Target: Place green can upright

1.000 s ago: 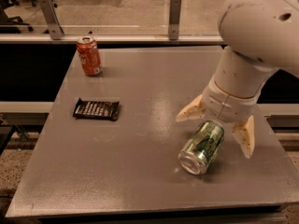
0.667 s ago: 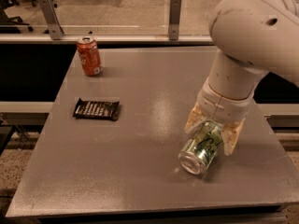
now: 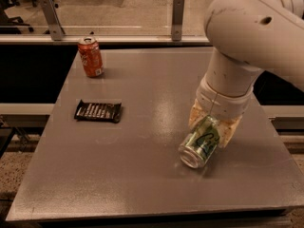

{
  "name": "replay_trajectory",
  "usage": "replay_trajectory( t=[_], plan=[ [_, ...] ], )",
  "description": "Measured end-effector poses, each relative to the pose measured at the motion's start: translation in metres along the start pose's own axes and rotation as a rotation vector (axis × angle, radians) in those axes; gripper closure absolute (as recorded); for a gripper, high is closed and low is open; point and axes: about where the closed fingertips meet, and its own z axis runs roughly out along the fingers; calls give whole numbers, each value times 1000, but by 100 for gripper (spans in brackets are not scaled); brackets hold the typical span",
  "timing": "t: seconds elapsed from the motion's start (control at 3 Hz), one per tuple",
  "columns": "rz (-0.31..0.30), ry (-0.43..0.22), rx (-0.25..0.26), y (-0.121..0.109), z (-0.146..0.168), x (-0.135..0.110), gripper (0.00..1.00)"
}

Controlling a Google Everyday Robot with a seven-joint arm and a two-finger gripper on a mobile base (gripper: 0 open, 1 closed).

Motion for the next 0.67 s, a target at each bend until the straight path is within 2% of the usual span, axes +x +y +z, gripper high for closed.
replay_trajectory(
  t=[0.33, 0.67],
  plan=[
    [-5, 79, 87, -14, -20, 12, 100],
    [-50, 143, 206, -31, -42, 24, 100]
  ],
)
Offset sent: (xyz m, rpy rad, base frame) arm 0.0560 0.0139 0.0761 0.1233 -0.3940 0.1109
